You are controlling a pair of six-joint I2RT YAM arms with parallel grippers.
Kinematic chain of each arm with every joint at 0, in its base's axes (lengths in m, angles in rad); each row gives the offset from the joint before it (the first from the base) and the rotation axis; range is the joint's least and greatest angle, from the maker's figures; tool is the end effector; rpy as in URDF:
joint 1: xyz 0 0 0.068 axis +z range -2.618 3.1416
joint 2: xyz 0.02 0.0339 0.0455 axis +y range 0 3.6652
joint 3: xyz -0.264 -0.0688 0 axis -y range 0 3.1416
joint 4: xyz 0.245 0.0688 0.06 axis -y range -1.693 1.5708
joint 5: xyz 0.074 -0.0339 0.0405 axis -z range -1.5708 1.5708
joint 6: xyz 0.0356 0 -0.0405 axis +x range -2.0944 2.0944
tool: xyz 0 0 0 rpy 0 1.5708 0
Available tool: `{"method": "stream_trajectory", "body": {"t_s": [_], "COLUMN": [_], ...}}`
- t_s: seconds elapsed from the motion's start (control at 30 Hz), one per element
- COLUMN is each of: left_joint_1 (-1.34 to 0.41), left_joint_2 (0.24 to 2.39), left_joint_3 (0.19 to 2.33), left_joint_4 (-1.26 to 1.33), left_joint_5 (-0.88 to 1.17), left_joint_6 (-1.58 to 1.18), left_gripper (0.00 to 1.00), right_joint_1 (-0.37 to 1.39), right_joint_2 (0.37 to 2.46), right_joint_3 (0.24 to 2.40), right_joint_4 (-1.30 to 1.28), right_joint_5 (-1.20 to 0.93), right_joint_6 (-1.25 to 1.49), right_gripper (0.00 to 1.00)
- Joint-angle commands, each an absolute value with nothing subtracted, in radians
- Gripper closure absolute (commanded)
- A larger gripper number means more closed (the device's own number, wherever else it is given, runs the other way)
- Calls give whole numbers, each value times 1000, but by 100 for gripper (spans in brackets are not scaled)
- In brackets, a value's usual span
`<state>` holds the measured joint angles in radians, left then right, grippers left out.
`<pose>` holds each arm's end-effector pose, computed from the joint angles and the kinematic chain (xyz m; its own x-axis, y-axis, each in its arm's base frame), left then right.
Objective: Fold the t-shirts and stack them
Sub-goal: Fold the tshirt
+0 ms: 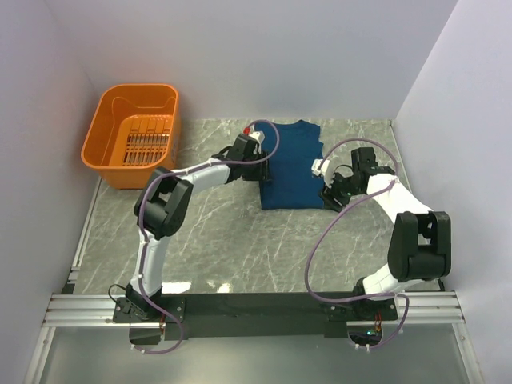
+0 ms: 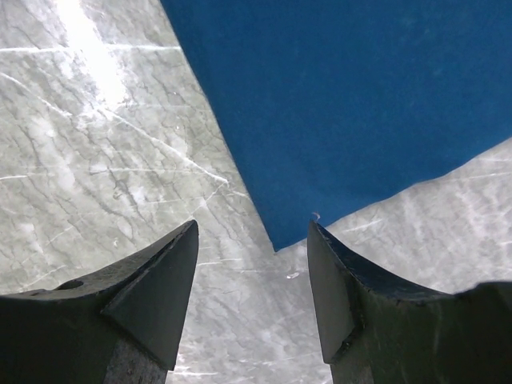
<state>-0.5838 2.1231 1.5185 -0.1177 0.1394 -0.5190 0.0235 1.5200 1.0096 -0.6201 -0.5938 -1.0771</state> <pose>0.3946 -0.2666 0.1761 -0.7929 -0.0649 -0.6059 0.2759 0.8483 -0.4519 0.2932 0.0268 0.2162 -0.2015 -0.7348 -0.6477 -0.9186 0.3713 -0.1355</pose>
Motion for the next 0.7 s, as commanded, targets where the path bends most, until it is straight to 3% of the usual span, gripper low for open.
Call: {"method": "stream_trajectory", "body": {"t_s": [0.0, 0.37, 0.53, 0.67], "left_joint_1": [-584, -583, -581, -581], "left_joint_2": [2158, 2235, 2218, 2172], "left_joint_3": [1601, 1713, 1704, 1663], "left_joint_4": [-156, -206, -199, -181], "left_joint_5": [95, 100, 100, 92], "left_joint_6": [-532, -532, -526, -523], "left_gripper": [48, 55, 83, 99], "right_joint_1": [15, 17, 17, 17], "right_joint_2": [1528, 1520, 1517, 1522], "right_joint_3": [1031, 1023, 1019, 1017], "right_joint_4": [-588, -584, -580, -580], "right_joint_5": [-587, -592, -594, -591], "right_joint_6": [-1057, -1051, -1048, -1048], "right_gripper": [37, 37, 37, 37]}}
